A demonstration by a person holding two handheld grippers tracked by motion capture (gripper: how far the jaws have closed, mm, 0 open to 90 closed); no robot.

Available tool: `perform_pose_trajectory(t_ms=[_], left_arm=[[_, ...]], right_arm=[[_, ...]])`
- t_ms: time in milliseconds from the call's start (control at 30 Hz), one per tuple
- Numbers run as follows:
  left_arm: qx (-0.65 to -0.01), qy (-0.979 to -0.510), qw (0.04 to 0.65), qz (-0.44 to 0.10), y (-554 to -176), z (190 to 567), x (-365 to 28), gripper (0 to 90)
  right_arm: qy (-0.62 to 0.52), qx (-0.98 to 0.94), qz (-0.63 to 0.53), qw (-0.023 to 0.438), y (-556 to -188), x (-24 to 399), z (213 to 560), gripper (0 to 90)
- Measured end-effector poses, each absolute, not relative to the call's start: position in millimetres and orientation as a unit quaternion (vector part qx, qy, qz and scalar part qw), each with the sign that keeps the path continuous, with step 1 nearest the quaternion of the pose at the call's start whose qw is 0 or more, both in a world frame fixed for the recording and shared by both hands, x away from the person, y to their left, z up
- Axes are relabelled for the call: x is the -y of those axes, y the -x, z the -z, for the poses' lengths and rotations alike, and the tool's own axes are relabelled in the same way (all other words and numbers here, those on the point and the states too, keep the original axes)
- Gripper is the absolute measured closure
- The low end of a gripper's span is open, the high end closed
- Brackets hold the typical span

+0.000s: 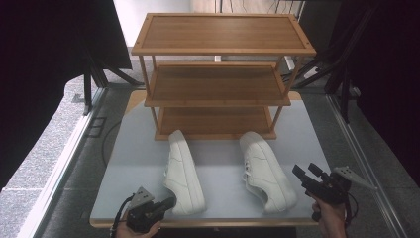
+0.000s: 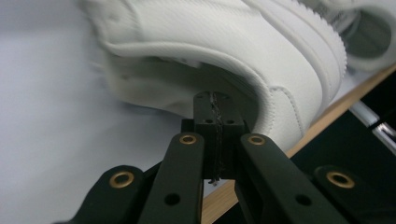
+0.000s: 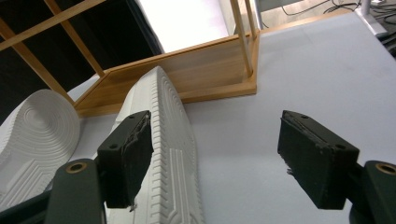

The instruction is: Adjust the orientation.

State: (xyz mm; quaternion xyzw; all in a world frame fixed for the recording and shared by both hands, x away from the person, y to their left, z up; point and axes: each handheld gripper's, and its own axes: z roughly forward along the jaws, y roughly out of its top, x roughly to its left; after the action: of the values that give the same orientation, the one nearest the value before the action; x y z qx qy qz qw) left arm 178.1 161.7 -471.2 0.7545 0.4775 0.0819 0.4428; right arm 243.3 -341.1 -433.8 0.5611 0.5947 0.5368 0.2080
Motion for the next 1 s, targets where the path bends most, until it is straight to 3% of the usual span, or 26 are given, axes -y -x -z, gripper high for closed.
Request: perform_pose_trajectory(t_ms=[533,700,1000], left_arm=[[-0.419,-0.792,0.438,-0.074,-220,452,-99,89.7],[-0.404,-0.801,0.439,-0.045,-240,440,-75,88.0],[-0.38,-0.807,0.45,-0.046,-242,428,-52,86.3]], right_arm=[[-0.564,-0.594,-0.535,0.207,-244,341,436,26.3],[-0.57,-0.592,-0.532,0.205,-244,342,437,26.4],[-0.573,-0.593,-0.527,0.205,-244,342,439,26.4]])
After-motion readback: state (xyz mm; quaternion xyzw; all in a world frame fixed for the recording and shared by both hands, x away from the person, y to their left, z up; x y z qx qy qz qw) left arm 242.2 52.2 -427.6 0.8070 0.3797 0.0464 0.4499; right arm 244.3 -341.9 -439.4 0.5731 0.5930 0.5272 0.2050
